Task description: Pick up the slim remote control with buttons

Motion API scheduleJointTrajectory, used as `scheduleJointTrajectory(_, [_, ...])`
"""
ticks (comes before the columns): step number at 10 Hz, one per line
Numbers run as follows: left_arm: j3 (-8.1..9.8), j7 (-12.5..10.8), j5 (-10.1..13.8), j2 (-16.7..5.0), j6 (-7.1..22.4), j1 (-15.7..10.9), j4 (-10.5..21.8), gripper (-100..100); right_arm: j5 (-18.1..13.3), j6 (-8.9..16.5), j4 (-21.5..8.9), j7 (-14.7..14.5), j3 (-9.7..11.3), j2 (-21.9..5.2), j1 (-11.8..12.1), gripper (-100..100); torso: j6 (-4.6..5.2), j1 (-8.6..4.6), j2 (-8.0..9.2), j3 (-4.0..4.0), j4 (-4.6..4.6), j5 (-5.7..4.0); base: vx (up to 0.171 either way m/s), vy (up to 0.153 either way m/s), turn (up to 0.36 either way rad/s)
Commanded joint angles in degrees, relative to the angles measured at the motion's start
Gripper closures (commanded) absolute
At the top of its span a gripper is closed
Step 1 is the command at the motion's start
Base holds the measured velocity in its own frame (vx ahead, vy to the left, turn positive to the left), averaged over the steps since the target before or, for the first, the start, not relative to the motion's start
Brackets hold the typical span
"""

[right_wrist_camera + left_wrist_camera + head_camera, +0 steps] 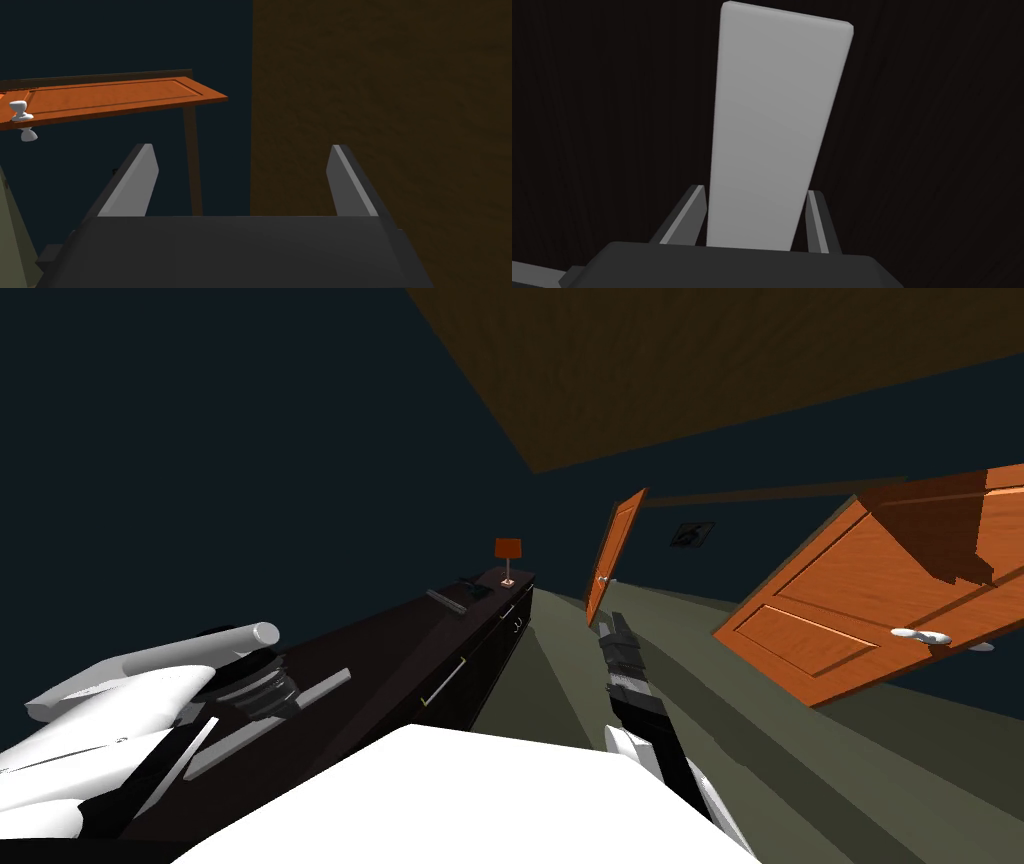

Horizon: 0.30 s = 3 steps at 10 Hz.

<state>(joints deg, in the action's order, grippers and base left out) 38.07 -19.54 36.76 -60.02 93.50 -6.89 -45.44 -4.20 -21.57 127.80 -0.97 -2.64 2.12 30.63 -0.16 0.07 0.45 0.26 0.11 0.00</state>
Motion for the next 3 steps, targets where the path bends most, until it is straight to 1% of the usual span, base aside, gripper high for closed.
scheduleJointTrajectory(1, [-0.08, -1.8, 0.3, 0.0, 1.3, 0.3, -1.7, 100, 0.0, 0.0, 0.0, 0.0, 0.0, 0.0, 0.0, 0, 0.0, 0.0, 0.0, 0.0, 0.0, 0.0, -0.089, 0.018, -0.053])
scheduleJointTrajectory(2, [-0.11, -0.8, 0.2, -0.2, 0.6, 0.0, -0.6, 100, 0.0, 0.0, 0.0, 0.0, 0.0, 0.0, 0.0, 0, -0.03, 0.0, -0.04, -0.02, 0.0, 0.0, -0.034, 0.01, -0.01])
scheduleJointTrajectory(3, [-0.11, -1.0, 0.2, -0.2, 0.8, 0.0, -0.7, 0, 0.0, 0.0, 0.0, 0.0, 0.0, 0.0, 0.0, 0, -0.04, -0.02, -0.19, -0.1, -0.04, 0.01, -0.007, 0.001, 0.004])
